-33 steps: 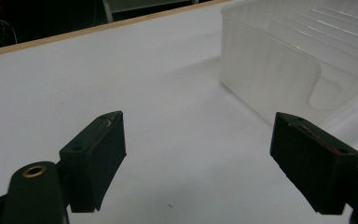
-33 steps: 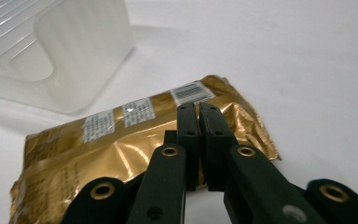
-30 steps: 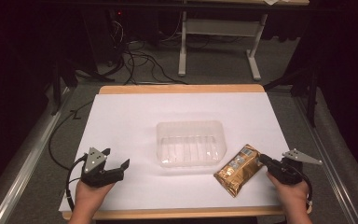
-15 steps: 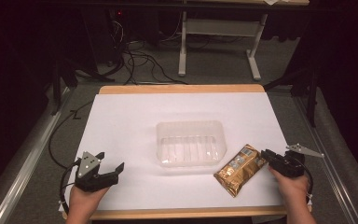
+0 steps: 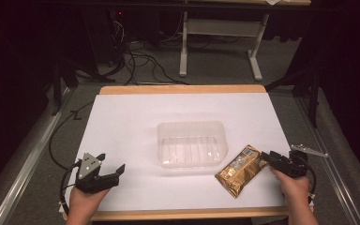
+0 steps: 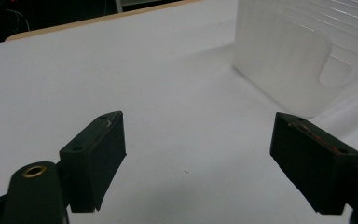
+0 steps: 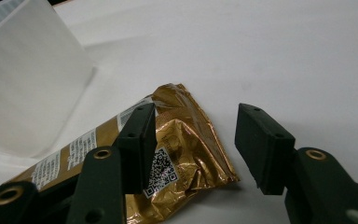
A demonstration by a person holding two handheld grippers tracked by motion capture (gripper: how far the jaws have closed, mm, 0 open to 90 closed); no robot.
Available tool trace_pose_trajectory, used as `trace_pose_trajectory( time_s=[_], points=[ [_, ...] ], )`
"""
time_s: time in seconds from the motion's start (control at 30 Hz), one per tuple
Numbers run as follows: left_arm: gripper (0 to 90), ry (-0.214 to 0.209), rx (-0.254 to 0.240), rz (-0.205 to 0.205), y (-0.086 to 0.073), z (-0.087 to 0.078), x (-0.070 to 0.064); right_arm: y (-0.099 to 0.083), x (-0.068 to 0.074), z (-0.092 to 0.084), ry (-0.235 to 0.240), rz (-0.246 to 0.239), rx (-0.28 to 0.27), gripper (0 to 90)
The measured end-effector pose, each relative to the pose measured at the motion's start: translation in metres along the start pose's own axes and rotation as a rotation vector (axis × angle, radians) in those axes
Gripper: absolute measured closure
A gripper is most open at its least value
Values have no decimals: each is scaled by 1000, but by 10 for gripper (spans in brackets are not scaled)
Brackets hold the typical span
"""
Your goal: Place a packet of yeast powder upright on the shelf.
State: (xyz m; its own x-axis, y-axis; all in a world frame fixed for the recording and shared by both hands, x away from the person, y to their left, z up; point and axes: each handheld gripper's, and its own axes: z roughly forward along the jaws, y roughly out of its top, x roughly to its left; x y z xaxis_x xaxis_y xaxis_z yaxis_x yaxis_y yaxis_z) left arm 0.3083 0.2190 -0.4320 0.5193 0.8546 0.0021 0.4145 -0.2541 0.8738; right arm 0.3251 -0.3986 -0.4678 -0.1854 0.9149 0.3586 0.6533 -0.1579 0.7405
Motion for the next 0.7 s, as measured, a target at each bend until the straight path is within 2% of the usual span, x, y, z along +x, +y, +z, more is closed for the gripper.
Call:
trace_pose_trajectory(
  time_s=[0.2, 0.27, 0.43, 0.7],
  points=[
    [187, 0, -3, -1, 0, -1, 0, -1, -3, 2, 4, 37, 11, 406],
    [187, -1, -3, 0, 0, -1, 0, -2, -6, 3, 24, 62, 23, 380],
    [187, 2, -4, 3, 1, -2, 0, -3, -8, 3, 46, 101, 31, 368],
    [187, 0, 2, 9, 0, 0, -1, -5, -10, 7, 74, 120, 59, 362]
  ],
)
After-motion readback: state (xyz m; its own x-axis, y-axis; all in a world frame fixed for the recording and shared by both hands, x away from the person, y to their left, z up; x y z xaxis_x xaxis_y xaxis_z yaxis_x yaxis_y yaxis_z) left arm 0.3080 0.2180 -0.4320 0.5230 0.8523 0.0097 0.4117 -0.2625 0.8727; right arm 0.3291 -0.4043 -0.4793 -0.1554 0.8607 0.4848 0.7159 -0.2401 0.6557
